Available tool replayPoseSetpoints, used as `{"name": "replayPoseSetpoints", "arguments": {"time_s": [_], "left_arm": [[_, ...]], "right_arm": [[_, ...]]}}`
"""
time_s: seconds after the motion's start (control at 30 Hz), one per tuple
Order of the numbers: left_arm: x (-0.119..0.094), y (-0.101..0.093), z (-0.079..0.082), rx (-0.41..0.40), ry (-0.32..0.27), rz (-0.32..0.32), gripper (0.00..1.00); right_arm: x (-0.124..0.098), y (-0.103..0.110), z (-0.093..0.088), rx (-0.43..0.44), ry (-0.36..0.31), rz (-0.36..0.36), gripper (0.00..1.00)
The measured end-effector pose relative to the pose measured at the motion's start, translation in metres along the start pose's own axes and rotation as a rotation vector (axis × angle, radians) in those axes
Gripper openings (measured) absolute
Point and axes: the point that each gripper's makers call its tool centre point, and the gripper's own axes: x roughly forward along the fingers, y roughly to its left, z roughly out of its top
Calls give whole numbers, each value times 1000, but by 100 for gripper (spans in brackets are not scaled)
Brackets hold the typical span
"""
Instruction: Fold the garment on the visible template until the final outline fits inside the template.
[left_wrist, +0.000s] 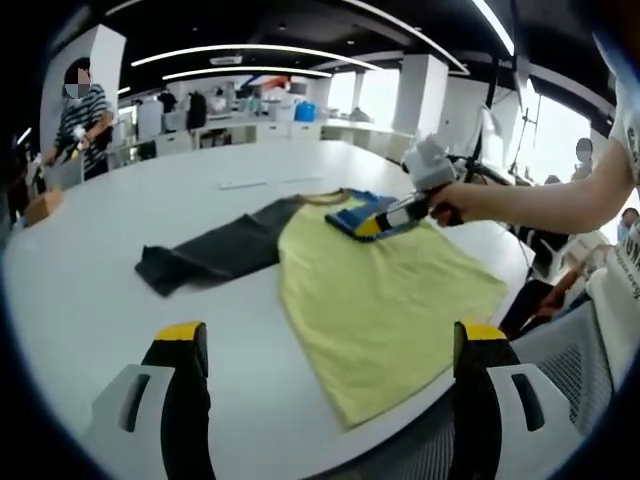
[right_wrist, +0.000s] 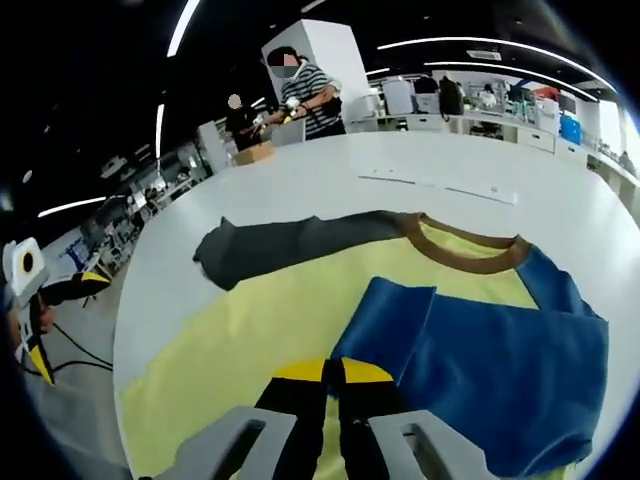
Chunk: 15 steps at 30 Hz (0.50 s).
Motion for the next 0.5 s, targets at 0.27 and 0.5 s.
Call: {"name": "replayPoseSetpoints", "arguments": {"time_s": [0.27, 0.5], "left_arm": [[0, 2, 0, 5, 0, 5, 99], [2, 1, -1, 11, 3, -1, 99]], "right_arm": [[-13, -16, 11, 17, -50, -88, 17], [-15, -32, 6, 69, -41, -154, 27]]}}
